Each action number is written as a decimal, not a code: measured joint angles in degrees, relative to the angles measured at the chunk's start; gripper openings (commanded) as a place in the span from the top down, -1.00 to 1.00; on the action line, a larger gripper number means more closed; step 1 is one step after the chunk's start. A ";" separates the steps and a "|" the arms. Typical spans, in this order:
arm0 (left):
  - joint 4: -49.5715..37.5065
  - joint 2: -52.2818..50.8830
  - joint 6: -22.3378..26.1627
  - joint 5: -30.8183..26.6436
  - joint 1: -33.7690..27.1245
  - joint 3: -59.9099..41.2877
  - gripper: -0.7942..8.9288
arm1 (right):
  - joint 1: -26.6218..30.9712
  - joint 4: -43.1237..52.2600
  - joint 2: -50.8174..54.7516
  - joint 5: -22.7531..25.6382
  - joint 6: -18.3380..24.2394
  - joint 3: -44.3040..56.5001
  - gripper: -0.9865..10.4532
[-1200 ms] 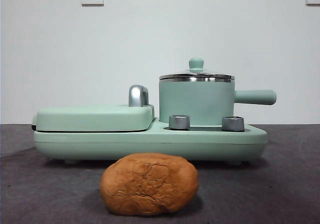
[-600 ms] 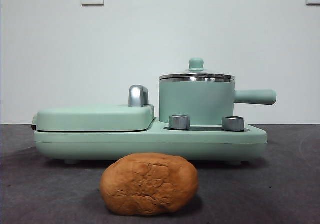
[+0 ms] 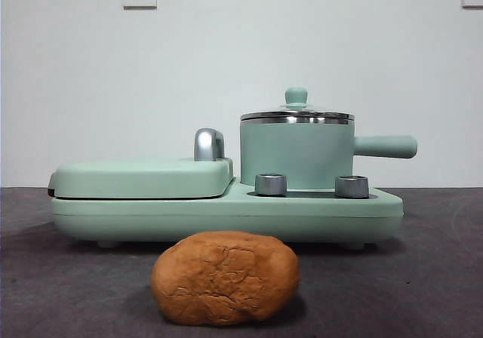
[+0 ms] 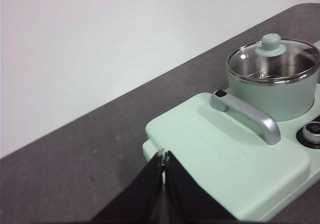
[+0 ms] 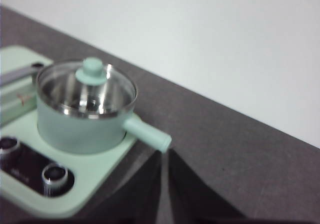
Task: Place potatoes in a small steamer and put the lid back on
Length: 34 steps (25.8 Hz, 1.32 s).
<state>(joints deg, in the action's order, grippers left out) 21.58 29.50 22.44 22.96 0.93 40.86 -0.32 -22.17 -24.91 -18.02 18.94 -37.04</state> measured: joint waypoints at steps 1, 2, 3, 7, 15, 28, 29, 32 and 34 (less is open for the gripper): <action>0.02 0.00 0.04 0.13 0.13 0.00 0.57 | 0.00 -0.50 0.00 0.02 0.52 0.00 0.49; 0.02 -0.04 0.02 0.17 0.28 0.02 0.44 | 0.00 -1.05 0.00 0.02 0.94 0.00 0.42; 0.02 -0.04 0.00 0.20 0.44 0.02 0.32 | 0.00 -1.51 0.00 0.02 1.27 0.00 0.39; 0.02 -0.04 -2.40 0.31 1.01 0.00 0.25 | 0.00 -2.01 0.00 0.02 1.84 0.00 0.39; -0.42 0.66 -4.96 0.39 3.26 0.02 0.26 | 0.00 -2.01 0.00 0.02 -1.36 0.00 0.39; -16.48 14.93 -10.25 -0.44 11.32 1.25 0.26 | 0.00 -2.89 0.00 0.00 -5.44 0.00 0.39; -17.22 16.74 -10.43 -1.42 12.31 1.99 0.26 | 0.00 -2.93 0.00 0.02 -5.73 0.00 0.39; -17.86 21.99 -10.69 -3.87 14.99 4.94 0.26 | 0.00 -3.30 0.00 0.00 -5.95 0.00 0.39; -19.19 25.99 -10.86 -4.74 16.79 7.13 0.26 | 0.00 -4.00 0.00 0.00 -5.95 0.00 0.39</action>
<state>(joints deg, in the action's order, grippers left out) 2.39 55.48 11.57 18.22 17.72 47.99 -0.32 -26.17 -24.91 -18.02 12.99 -37.04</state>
